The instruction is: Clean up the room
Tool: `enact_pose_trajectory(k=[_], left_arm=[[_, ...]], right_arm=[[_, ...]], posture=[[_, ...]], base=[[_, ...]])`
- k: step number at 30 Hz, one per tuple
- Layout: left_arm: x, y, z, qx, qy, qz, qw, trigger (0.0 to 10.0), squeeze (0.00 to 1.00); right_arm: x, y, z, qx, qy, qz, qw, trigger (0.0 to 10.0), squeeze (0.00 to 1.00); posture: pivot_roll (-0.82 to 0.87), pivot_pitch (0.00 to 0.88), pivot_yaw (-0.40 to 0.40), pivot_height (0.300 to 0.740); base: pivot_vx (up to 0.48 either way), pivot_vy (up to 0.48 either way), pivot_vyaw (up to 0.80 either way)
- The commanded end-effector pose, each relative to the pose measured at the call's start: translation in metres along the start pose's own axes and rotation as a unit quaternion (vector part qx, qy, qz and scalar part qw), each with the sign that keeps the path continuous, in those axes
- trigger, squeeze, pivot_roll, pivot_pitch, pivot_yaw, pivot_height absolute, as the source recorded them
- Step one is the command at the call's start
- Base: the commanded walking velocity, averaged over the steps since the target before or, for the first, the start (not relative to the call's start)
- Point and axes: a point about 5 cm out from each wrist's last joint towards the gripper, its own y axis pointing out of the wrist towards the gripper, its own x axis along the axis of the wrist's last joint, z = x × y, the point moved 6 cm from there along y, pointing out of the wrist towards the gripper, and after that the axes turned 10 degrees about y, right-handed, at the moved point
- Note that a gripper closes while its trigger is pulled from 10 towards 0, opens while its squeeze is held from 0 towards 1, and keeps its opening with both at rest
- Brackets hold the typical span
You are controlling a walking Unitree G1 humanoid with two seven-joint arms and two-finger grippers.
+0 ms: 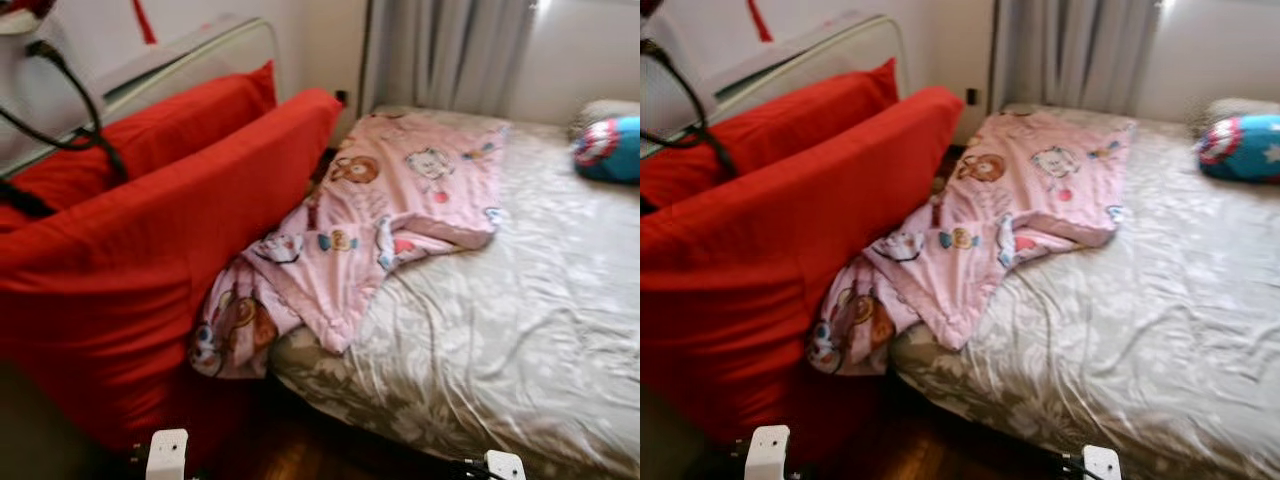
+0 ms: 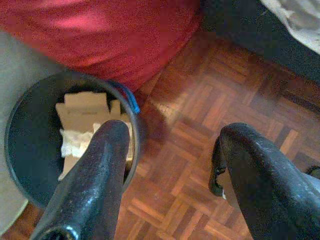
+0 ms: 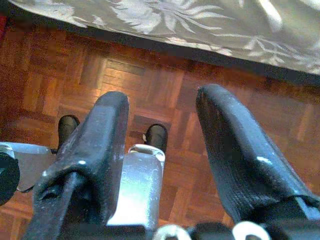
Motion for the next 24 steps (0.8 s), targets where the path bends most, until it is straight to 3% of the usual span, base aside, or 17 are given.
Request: enact_pose_trajectory(k=[1,14,24], left_arm=[[-0.005,-0.001,0.004,0.003,0.001,0.009,1.000,10.0,0.00],[0.005,0.002,-0.009,-0.003,0.001,0.001,1.000,10.0,0.00],[-0.002,0.000,-0.009,-0.001,-0.013,0.006,1.000,10.0,0.00]], right_arm=[[-0.001,0.000,0.002,0.002,0.003,0.000,1.000,10.0,0.00],[-0.001,0.001,0.005,0.013,0.000,0.005,1.000,10.0,0.00],[0.002,0.001,0.003,0.015,-0.003,0.005,1.000,10.0,0.00]], posture=[[0.04,0.000,0.034,0.740],[0.03,0.000,0.041,0.740],[0.04,0.000,0.018,0.740]], base=[[0.000,0.000,0.80],[0.000,0.000,0.80],[0.000,0.000,0.80]])
